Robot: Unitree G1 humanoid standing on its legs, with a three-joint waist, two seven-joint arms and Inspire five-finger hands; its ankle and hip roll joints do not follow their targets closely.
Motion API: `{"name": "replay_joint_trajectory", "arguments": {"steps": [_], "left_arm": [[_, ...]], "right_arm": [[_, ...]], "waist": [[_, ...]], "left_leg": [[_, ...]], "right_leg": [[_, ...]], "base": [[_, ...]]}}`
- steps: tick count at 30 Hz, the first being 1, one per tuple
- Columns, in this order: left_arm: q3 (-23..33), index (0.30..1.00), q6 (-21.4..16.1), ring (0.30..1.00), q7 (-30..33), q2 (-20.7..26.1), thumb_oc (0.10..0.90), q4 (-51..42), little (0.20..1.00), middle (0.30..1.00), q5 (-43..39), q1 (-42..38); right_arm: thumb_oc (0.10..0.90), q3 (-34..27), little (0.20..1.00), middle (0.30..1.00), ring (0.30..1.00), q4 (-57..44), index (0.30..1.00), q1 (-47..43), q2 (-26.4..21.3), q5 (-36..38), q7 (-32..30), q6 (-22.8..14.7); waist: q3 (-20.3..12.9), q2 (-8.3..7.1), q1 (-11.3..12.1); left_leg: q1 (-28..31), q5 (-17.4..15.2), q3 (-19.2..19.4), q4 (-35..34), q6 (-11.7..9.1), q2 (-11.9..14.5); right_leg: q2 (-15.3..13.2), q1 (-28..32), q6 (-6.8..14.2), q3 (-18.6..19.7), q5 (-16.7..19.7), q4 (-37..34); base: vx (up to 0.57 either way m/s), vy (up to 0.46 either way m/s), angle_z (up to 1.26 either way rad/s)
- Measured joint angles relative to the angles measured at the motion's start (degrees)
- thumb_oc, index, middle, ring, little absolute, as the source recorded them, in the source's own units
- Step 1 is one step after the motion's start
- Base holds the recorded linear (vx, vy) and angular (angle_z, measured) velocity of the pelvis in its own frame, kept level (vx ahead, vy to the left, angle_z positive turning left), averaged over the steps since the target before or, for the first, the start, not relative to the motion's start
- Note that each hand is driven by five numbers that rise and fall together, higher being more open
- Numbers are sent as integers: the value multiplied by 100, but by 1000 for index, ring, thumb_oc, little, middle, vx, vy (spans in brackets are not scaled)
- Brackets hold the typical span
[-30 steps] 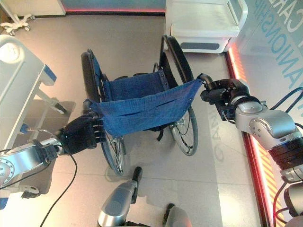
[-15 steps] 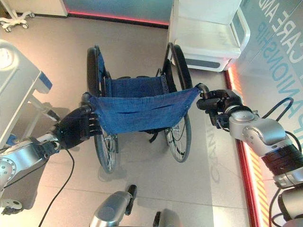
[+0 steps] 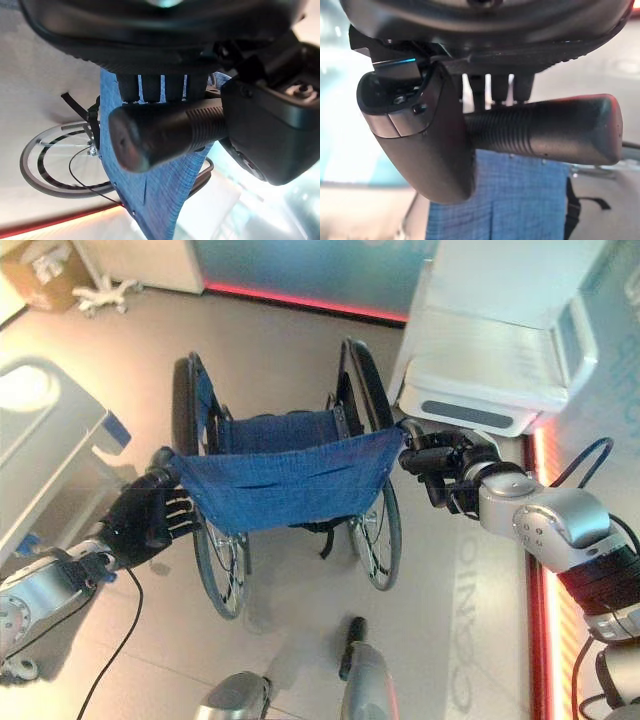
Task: Push the wheelchair next to the bed
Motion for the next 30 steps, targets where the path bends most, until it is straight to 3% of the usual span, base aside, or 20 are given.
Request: {"name": "replay_joint_trajectory", "arguments": {"steps": [1, 2, 3, 4, 6, 7, 9, 10, 14, 17, 19, 20, 22, 23, 24, 25, 26, 27, 28, 30], "left_arm": [[2, 300, 3, 300, 32, 22, 400, -43, 300, 300, -15, 48], [-4, 300, 37, 300, 68, 51, 400, -88, 300, 300, -46, 60], [-34, 300, 54, 300, 92, 37, 400, -81, 300, 300, -55, 71], [-111, 300, 89, 300, 166, -14, 400, -90, 300, 300, -71, 106], [-135, 300, 160, 300, 214, -31, 400, -98, 300, 300, -109, 162], [-127, 300, 171, 300, 232, -22, 400, -136, 300, 300, -120, 260], [-97, 300, 183, 300, 211, 103, 400, -269, 300, 300, -178, 529], [-96, 300, 185, 300, 180, 146, 400, -274, 300, 300, -205, 545], [-52, 300, 112, 300, 62, 106, 400, -328, 300, 300, -187, 603], [16, 300, 109, 300, 142, 129, 400, -515, 300, 300, -155, 633], [107, 300, 110, 300, 201, 158, 400, -600, 300, 300, -167, 719], [154, 300, 116, 300, 209, 184, 400, -589, 300, 300, -188, 748], [194, 300, 115, 300, 257, 180, 400, -523, 300, 300, -216, 694], [265, 300, 123, 300, 320, 238, 400, -458, 300, 300, -225, 634], [257, 300, 160, 300, 244, 265, 400, -337, 300, 300, -253, 546], [252, 300, 235, 300, 277, 350, 400, -277, 300, 300, -246, 535], [258, 300, 245, 300, 229, 345, 400, -174, 300, 300, -248, 493], [258, 300, 245, 300, 234, 332, 400, -160, 300, 300, -244, 468], [254, 300, 249, 300, 253, 419, 400, -115, 300, 300, -222, 409], [211, 300, 252, 300, 286, 543, 400, 34, 300, 300, -214, 181]], "right_arm": [[400, 106, 300, 300, 300, 108, 300, -146, -1, 0, 58, -8], [400, 155, 300, 300, 300, 193, 300, -223, 10, -2, 110, -30], [400, 202, 300, 300, 300, 237, 300, -257, 26, -2, 121, -34], [400, 264, 300, 300, 300, 307, 300, -282, 63, -16, 133, -39], [400, 414, 300, 300, 300, 339, 300, -283, 67, -55, 133, -91], [400, 479, 300, 300, 300, 332, 300, -262, 60, -64, 137, -44], [400, 575, 300, 300, 300, 285, 300, -212, 68, -56, 164, -9], [400, 575, 300, 300, 300, 285, 300, -211, 64, -41, 196, -7], [400, 570, 300, 300, 300, 516, 300, -242, 237, -84, 267, -57], [400, 460, 300, 300, 300, 469, 300, -82, 266, -239, 383, -235], [400, 334, 300, 300, 300, 372, 300, 24, 266, -241, 412, -235], [400, 308, 300, 300, 300, 337, 300, 69, 316, -262, 413, -241], [400, 234, 300, 300, 300, 339, 300, 86, 414, -320, 415, -280], [400, 161, 300, 300, 300, 347, 300, 76, 589, -445, 414, -334], [400, 140, 300, 300, 300, 397, 300, 94, 699, -473, 411, -334], [400, 141, 300, 300, 300, 435, 300, 176, 855, -514, 404, -335], [400, 133, 300, 300, 300, 446, 300, 212, 930, -538, 389, -330], [400, 121, 300, 300, 300, 447, 300, 210, 936, -539, 385, -331], [400, 123, 300, 300, 300, 446, 300, 196, 958, -537, 372, -341], [400, 121, 300, 300, 300, 452, 300, 94, 1075, -557, 297, -340]], "waist": [[-12, 59, 163], [-8, 71, 213], [-2, 55, 295], [8, 82, 367], [61, 3, 349], [136, -136, 403], [138, -115, 615], [141, -102, 690], [168, 55, 976], [157, 287, 1191], [88, 274, 1363], [10, 237, 1441], [-58, 152, 1502], [-76, 195, 1603], [-65, 174, 1659], [-105, 135, 1774], [-130, -13, 1825], [-131, -24, 1857], [-176, -104, 1781], [-179, -148, 1711]], "left_leg": [[-352, 232, 69, 835, -282, 56], [-1018, 989, 79, 1943, -428, -2], [-1272, 1474, 72, 2388, -488, -79], [-1741, 1588, 205, 2938, -389, -238], [-2100, 1382, 566, 2854, -102, -543], [-2137, 1257, 1017, 2058, 146, -734], [-1975, 1263, 1512, 391, 156, -716], [-1935, 1299, 1542, 83, 165, -693], [-2116, 1643, 1654, -2451, -145, -401], [-2308, 1739, 1666, -2577, -296, -64], [-2131, 1740, 1599, -2520, -300, -30], [-1818, 1734, 1394, -2534, -285, -76], [-1629, 2236, 1360, -2569, -16, -204], [-1579, 2613, 1539, -2434, 446, -160], [-1577, 2563, 1432, -2190, 518, -205], [-1449, 2707, 1617, -1949, 687, -236], [-1439, 2355, 1624, -1657, 775, -450], [-1429, 2259, 1711, -1626, 868, -500], [-1411, 2110, 1889, -1567, 992, -564], [-1261, 2033, 2125, -1696, 1158, -574]], "right_leg": [[127, 54, -203, -124, -135, 126], [157, 169, -300, -131, -265, 111], [169, 261, -350, -127, -298, 56], [239, 554, -404, -52, -324, -158], [299, 919, -454, 135, -367, -507], [291, 1239, -421, 295, -339, -853], [571, 1672, -466, 647, -368, -1109], [633, 1742, -487, 735, -396, -1120], [1130, 2643, -637, 1624, -466, -1813], [1325, 2973, -740, 1704, -1056, -1542], [1288, 3060, -732, 1872, -1503, -1178], [1209, 3216, -641, 2006, -1720, -1063], [1044, 3231, -496, 1914, -1943, -692], [994, 3054, -211, 1233, -1853, -152], [892, 2983, -145, 1074, -1840, 209], [696, 2999, 59, 757, -1726, 566], [462, 2953, 395, 719, -1626, 1003], [376, 2750, 675, 726, -1475, 1399], [253, 2368, 1203, 756, -1006, 2117], [182, 1821, 1325, 836, -554, 2774]], "base": [[354, -295, 20], [218, -197, 22], [305, -211, 40], [311, -157, 37], [380, -152, 56], [399, -94, 34], [473, -45, -9], [493, 0, -12], [570, 25, 3], [576, 77, -10], [556, 103, -18], [535, 126, -20], [422, 112, -13], [369, 105, -23], [674, 201, -38], [502, 160, -25], [549, 174, -20], [411, 147, 14], [326, 124, 21], [314, 107, 36]]}}
